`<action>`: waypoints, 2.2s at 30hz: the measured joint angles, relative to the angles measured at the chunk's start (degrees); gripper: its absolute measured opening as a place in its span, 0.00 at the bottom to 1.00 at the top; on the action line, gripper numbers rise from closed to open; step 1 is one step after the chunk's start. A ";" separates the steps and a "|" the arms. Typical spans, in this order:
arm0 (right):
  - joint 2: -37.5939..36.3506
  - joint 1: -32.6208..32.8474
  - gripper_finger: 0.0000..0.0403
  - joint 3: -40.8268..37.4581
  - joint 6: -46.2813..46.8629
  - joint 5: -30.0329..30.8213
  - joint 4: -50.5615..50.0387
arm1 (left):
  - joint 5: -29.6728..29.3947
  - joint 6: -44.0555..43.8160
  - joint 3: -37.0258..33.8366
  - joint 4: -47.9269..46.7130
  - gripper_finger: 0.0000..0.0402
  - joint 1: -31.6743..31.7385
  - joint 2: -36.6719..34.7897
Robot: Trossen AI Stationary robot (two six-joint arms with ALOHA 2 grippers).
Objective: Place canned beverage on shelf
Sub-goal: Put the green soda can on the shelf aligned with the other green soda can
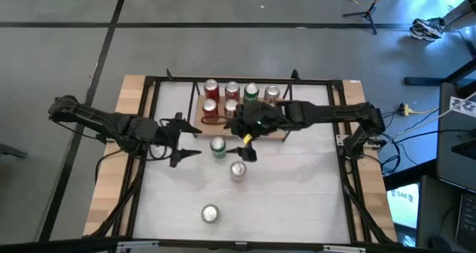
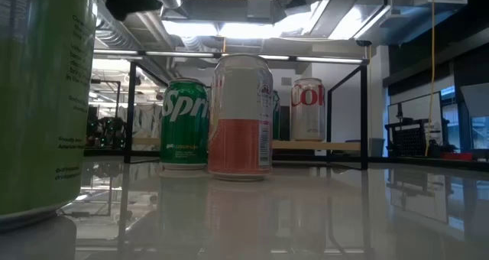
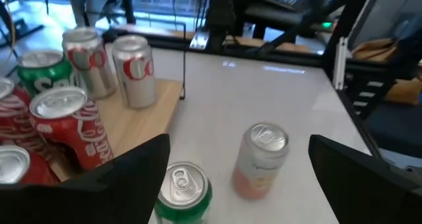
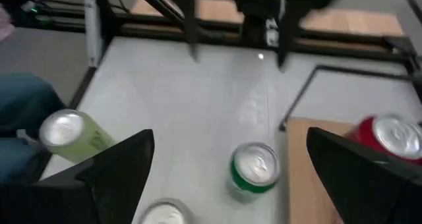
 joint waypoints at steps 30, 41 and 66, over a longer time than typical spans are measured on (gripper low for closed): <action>17.95 -3.70 0.97 0.00 -0.50 0.70 6.40 | -5.38 -0.07 0.02 -2.53 0.87 -2.81 -3.74; 20.30 -3.70 0.97 0.00 -5.66 2.70 4.77 | -5.39 -0.07 0.02 -2.55 0.87 -2.81 -3.74; 21.28 -4.44 0.97 0.02 -20.25 -2.06 4.41 | -5.38 -0.11 0.00 -2.51 0.87 -2.83 -3.74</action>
